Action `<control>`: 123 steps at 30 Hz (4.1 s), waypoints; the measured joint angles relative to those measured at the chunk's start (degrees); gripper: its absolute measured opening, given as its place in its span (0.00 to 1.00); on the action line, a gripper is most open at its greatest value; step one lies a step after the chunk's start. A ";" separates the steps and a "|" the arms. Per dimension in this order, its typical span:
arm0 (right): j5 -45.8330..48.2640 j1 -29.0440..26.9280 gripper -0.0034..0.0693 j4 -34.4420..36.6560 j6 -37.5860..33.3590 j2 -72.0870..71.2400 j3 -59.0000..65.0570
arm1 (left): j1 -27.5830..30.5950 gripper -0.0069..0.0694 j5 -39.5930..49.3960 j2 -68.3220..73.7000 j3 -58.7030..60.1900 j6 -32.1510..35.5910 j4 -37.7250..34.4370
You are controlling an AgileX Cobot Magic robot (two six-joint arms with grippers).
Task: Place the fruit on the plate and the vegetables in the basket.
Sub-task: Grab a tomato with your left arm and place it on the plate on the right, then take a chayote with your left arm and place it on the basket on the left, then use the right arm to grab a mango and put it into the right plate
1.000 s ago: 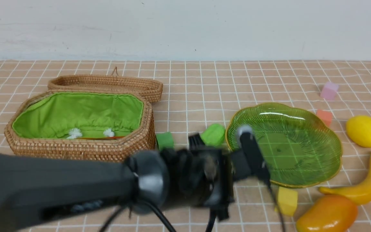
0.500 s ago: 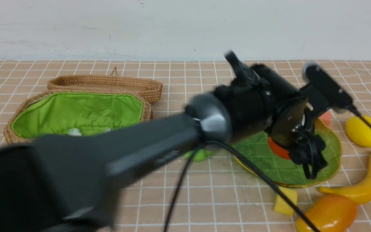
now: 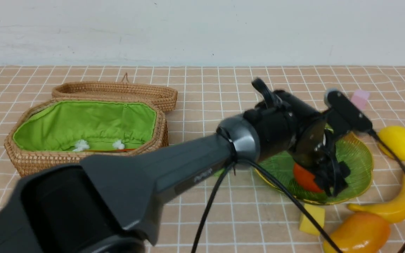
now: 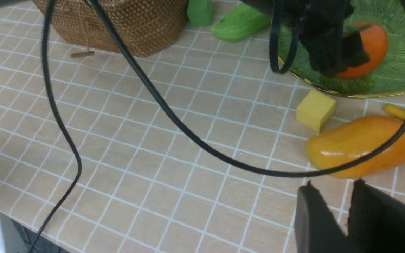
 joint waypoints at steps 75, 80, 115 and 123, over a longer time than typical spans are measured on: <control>-3.66 0.00 0.33 1.85 -3.29 0.07 0.00 | 38.32 0.95 20.87 -32.45 32.87 23.57 5.34; -4.47 0.00 0.33 2.10 -2.32 4.85 0.00 | 33.37 0.61 19.64 -39.97 32.94 5.96 0.18; -27.73 -2.50 0.90 -14.97 36.59 70.13 -0.45 | -1.24 0.07 -1.90 -76.64 76.03 -15.18 -2.07; -24.95 -2.50 0.90 -14.33 31.60 69.49 -0.64 | -1.24 0.07 -1.90 -76.72 76.03 -15.07 -1.90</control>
